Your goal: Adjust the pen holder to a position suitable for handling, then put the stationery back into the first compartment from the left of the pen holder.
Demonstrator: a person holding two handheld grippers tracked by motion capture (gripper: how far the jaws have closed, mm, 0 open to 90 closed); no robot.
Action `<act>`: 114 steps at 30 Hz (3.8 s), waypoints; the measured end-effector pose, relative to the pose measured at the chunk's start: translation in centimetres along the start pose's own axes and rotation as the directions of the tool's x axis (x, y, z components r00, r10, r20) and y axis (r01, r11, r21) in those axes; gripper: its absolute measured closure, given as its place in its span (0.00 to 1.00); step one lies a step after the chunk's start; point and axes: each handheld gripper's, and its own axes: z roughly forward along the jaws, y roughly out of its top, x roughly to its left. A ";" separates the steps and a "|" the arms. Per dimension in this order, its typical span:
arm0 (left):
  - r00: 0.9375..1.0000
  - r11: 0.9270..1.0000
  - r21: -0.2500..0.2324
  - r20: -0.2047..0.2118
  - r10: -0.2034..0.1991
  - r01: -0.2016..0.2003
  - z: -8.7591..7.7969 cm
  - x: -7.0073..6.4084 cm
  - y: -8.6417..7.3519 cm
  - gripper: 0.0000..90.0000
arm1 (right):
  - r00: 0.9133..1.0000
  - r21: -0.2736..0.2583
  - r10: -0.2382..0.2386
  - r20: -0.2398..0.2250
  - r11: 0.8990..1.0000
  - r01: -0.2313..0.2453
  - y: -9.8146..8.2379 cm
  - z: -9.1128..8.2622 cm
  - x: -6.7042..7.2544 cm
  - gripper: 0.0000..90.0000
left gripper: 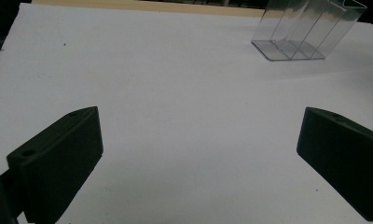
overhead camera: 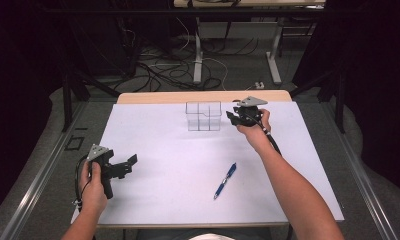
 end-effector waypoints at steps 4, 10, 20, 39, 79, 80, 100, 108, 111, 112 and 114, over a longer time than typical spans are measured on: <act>1.000 1.000 0.001 0.014 -0.003 0.003 -0.1 -0.1 0.1 0.00 | 1.000 -0.014 0.011 -0.006 1.000 -0.012 0.0 -0.8 0.4 0.60; 0.999 1.000 -0.012 0.040 -0.008 0.009 -0.1 -0.5 0.4 0.00 | 0.999 -0.031 0.030 -0.033 0.999 -0.031 0.2 -2.4 1.1 0.51; 0.999 0.999 -0.032 0.032 -0.030 0.031 -0.1 -0.8 0.7 0.00 | 0.998 -0.040 0.055 -0.016 0.998 -0.056 0.6 -5.6 2.7 0.30; 0.998 0.998 -0.032 0.048 -0.051 0.053 -0.5 -1.8 1.2 0.00 | 0.981 0.011 0.193 -0.031 0.981 -0.193 -2.7 -9.8 3.0 0.01; 0.997 1.000 -0.024 0.074 -0.012 0.014 -0.5 -3.9 1.4 0.08 | 0.967 0.065 0.220 0.130 0.971 -0.230 -7.6 -13.5 -0.6 0.01; 0.997 1.000 -0.024 0.077 -0.017 0.019 -0.5 -4.0 1.5 0.09 | 0.968 0.066 0.215 0.130 0.972 -0.225 -7.6 -13.5 -0.6 0.01; 0.994 0.999 -0.035 0.109 0.014 -0.010 -0.4 -6.7 3.2 0.20 | 0.970 0.060 0.226 0.090 0.971 -0.232 -7.3 -13.6 -0.1 0.03; 0.991 0.998 -0.019 0.123 0.055 -0.053 0.6 -8.3 3.8 0.25 | 0.973 0.059 0.218 0.079 0.973 -0.222 -7.2 -13.6 0.1 0.05; 0.990 0.998 -0.026 0.126 0.060 -0.057 1.0 -8.9 4.0 0.27 | 0.974 0.050 0.216 0.076 0.974 -0.220 -7.1 -13.7 0.0 0.05; 0.989 0.998 -0.019 0.128 0.067 -0.066 1.1 -9.1 4.1 0.27 | 0.973 0.050 0.219 0.076 0.974 -0.223 -7.1 -13.7 0.0 0.05; 0.988 0.997 -0.027 0.130 0.079 -0.076 1.2 -9.6 4.3 0.28 | 0.971 0.053 0.227 0.075 0.972 -0.231 -7.1 -13.7 0.1 0.06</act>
